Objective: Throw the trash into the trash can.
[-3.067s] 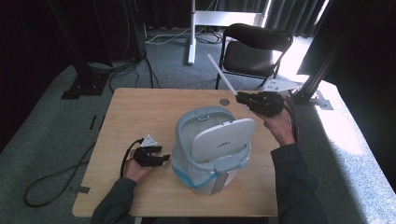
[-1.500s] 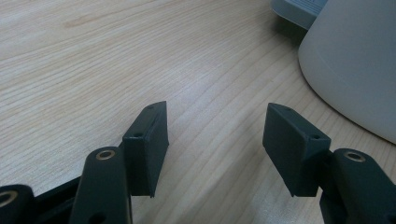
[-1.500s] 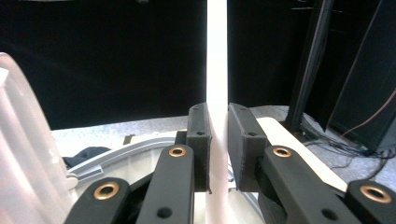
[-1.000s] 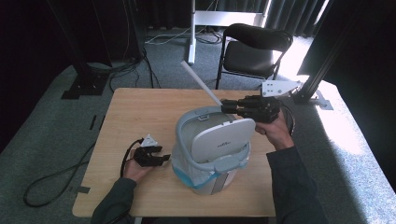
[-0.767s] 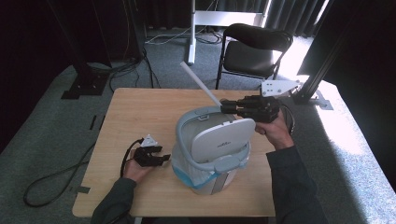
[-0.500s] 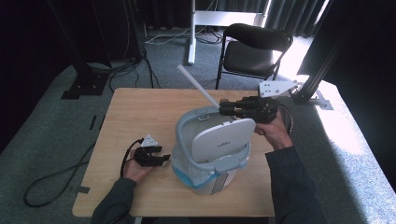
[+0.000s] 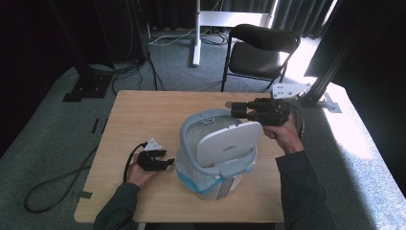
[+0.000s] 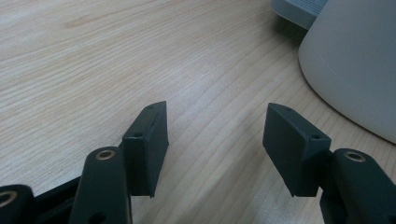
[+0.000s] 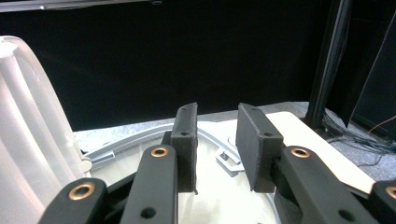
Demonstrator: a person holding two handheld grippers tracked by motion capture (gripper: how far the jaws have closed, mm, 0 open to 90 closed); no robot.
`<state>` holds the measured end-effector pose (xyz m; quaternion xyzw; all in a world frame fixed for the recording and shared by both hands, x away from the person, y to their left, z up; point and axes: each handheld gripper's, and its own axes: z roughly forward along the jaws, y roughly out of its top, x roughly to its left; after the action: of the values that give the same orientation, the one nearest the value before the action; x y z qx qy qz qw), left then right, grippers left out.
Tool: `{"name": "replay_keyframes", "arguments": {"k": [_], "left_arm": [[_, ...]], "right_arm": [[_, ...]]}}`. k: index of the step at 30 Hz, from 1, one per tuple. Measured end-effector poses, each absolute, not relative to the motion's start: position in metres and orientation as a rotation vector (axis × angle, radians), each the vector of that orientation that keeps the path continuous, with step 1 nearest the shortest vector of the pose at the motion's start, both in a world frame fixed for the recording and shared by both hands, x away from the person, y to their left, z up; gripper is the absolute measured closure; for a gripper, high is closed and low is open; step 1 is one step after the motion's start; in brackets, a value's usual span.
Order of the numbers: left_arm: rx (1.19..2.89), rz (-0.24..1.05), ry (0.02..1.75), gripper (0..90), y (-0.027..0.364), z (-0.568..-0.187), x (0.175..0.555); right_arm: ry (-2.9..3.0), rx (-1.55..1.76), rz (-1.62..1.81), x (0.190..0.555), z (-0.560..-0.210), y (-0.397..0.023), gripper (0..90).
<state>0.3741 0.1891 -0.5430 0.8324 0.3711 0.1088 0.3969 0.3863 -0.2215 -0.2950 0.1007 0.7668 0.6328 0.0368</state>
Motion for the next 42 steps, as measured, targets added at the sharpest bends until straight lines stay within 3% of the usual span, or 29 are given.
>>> {"name": "replay_keyframes", "arguments": {"k": [19,25,42], "left_arm": [[2.111,0.277,0.940,40.7,0.189,-0.543,0.374],[2.107,0.276,0.942,40.7,0.189,-0.543,0.374],[2.097,0.273,0.945,40.4,0.189,-0.538,0.373]], "right_arm": [[2.320,0.502,1.637,0.364,-0.298,-0.240,59.1],[2.303,0.536,1.615,0.358,-0.297,-0.248,54.1],[2.272,0.611,1.632,0.355,-0.305,-0.271,51.4]]}}
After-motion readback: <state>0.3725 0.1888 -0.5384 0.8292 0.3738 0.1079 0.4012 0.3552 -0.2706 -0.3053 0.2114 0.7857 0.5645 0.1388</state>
